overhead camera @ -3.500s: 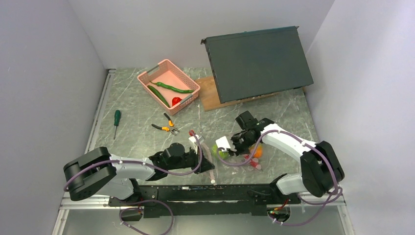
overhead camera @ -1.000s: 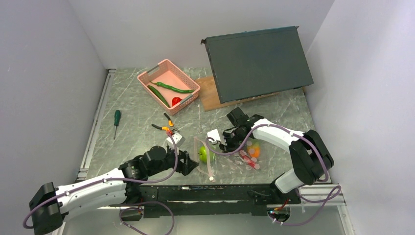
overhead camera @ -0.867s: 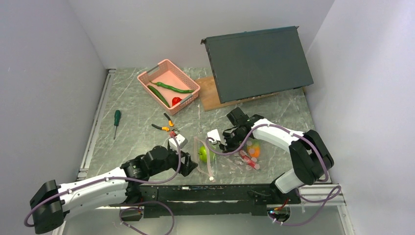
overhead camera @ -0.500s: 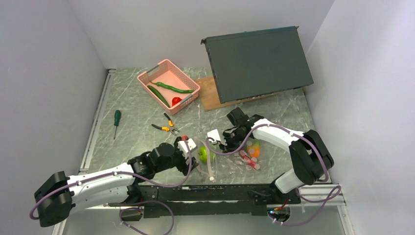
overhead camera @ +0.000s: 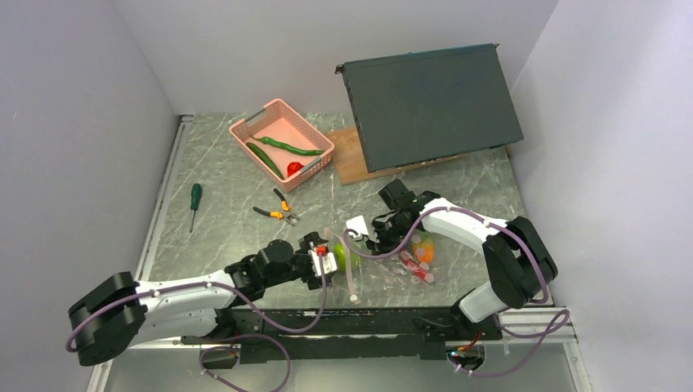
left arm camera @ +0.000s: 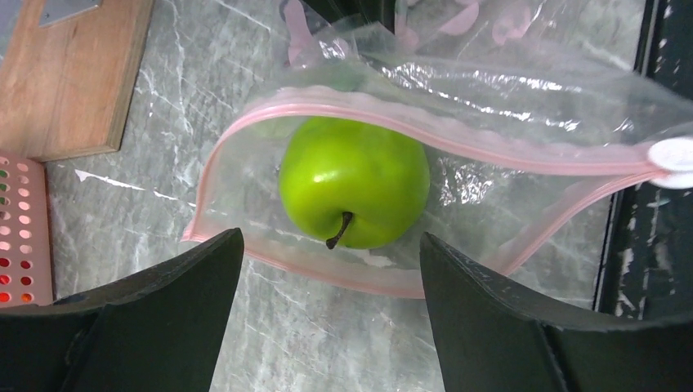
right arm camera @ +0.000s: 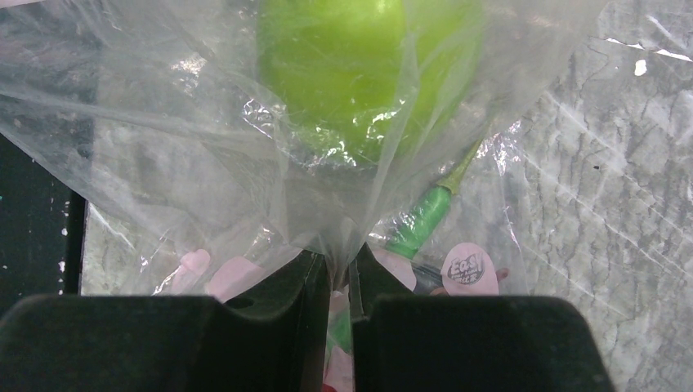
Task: Open the zip-top bag and remove the fake food
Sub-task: Pick up the fake fruit from the zipper food storage bag, then place the fake fruit in the bin.
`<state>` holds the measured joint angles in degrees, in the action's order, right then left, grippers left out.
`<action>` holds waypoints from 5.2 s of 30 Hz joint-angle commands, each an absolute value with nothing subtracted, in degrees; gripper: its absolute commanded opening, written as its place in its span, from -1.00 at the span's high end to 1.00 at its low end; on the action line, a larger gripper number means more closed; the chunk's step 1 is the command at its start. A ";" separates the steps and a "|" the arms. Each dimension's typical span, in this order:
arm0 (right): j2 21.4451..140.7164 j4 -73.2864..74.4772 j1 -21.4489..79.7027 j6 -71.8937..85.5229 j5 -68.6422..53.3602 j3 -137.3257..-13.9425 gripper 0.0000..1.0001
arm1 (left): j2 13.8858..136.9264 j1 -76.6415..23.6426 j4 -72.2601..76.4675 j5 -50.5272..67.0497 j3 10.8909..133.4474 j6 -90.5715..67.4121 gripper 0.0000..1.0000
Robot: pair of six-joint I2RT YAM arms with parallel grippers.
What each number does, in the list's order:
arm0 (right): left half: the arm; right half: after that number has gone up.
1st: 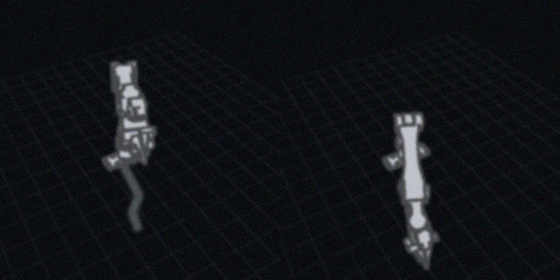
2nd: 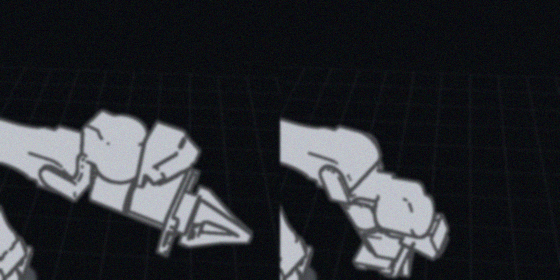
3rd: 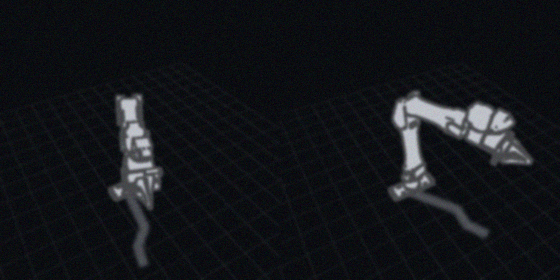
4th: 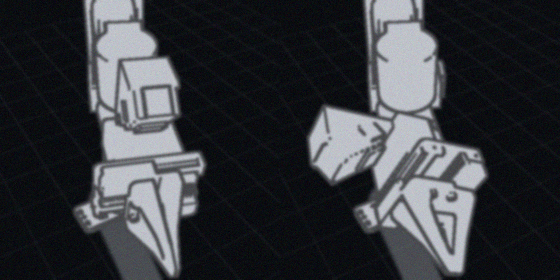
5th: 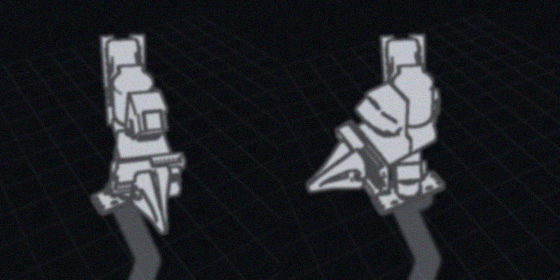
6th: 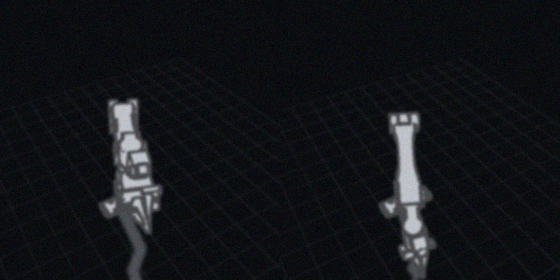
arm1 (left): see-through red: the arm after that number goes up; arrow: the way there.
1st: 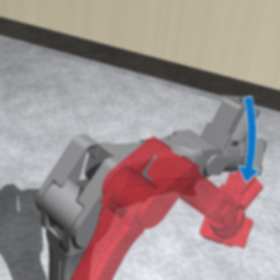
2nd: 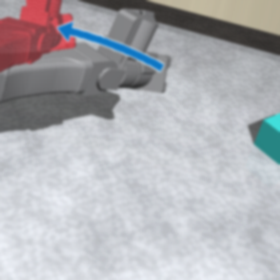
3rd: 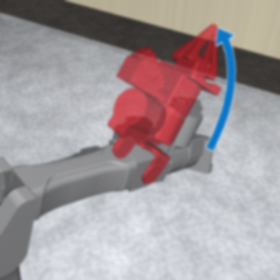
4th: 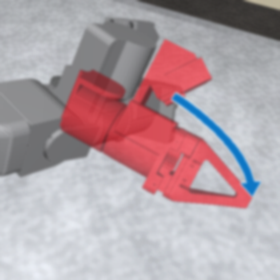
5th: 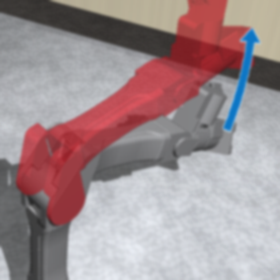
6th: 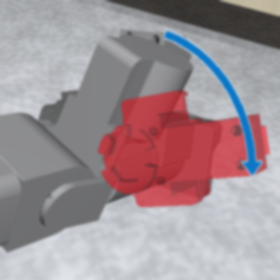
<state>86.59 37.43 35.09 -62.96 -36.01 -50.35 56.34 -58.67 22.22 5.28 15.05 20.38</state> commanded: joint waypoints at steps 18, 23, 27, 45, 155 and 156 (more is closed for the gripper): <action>86.51 38.14 35.33 -63.49 -38.40 -50.51 0.72 | 75.71 -58.36 39.57 7.86 19.26 22.71 -0.69; 86.77 38.19 35.33 -63.55 -38.42 -50.54 0.72 | 79.36 -58.36 46.13 8.45 17.88 20.50 -0.70; 87.00 38.32 35.32 -63.71 -38.57 -50.60 0.72 | 82.57 -58.37 52.14 9.29 16.92 18.44 -0.73; 87.26 38.50 35.29 -63.88 -38.50 -50.58 0.72 | 94.66 -58.36 71.88 6.41 13.15 8.26 -0.26; 86.18 41.04 34.89 -66.38 -39.77 -51.10 0.68 | 105.77 -7.56 -28.97 11.29 91.69 -31.42 -0.18; 86.17 41.07 34.94 -66.39 -39.73 -51.07 0.68 | 105.81 -7.50 -29.03 11.21 91.64 -31.31 -0.26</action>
